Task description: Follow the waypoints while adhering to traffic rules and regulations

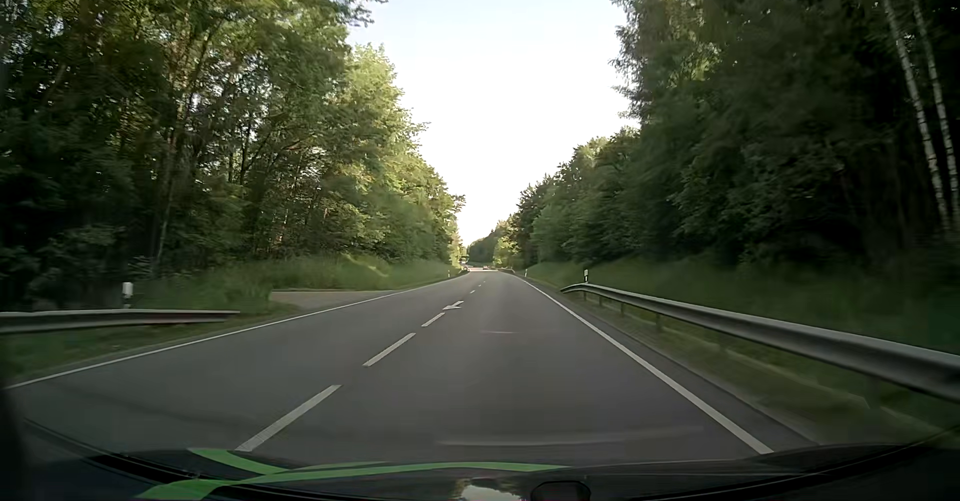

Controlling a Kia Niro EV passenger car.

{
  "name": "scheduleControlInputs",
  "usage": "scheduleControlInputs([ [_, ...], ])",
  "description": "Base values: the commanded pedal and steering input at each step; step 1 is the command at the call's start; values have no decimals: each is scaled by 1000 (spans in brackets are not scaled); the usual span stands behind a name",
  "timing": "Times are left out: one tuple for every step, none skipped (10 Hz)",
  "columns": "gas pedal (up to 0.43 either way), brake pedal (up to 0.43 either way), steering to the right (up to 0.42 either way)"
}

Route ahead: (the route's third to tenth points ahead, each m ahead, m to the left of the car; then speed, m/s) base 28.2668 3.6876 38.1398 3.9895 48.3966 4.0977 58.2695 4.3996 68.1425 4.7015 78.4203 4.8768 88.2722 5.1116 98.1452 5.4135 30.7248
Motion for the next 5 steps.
scheduleControlInputs([
  [339,0,-3],
  [350,0,-4],
  [350,0,-4],
  [350,0,-4],
  [319,0,-6],
])
